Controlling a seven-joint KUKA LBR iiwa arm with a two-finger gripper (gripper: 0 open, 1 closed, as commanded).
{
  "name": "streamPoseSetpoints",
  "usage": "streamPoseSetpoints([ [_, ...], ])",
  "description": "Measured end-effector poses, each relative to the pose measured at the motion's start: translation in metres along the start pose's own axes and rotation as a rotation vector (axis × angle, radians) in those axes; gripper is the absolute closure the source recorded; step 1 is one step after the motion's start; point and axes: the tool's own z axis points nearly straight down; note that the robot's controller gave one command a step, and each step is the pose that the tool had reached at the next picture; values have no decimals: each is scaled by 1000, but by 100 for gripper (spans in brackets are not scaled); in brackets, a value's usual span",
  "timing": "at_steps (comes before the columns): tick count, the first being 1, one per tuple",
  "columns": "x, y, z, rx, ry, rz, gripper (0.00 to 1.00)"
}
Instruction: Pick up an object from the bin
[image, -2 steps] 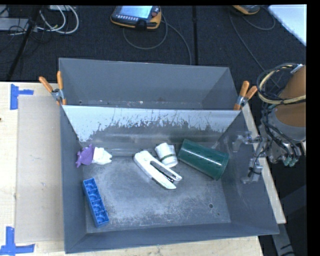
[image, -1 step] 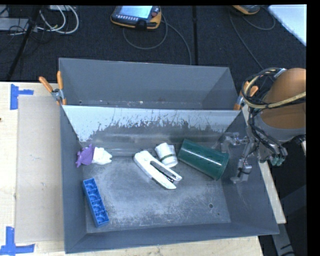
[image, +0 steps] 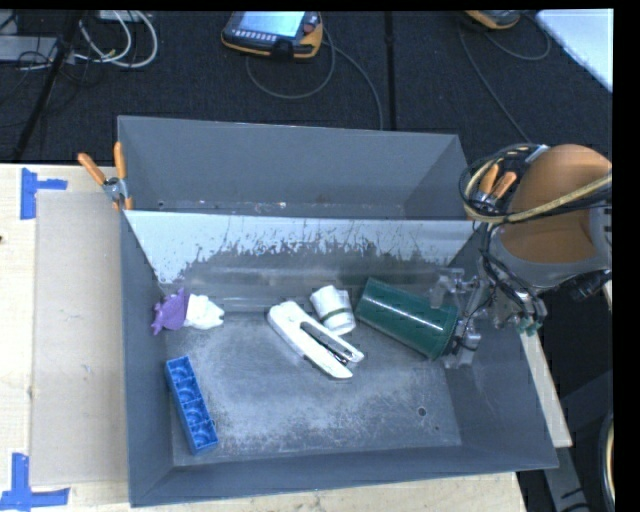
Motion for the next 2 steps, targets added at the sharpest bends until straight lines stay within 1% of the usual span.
streamPoseSetpoints([
  [1, -29, 5, 79, 2, -13, 232, 100],
  [2, -29, 5, 79, 3, -13, 229, 100],
])
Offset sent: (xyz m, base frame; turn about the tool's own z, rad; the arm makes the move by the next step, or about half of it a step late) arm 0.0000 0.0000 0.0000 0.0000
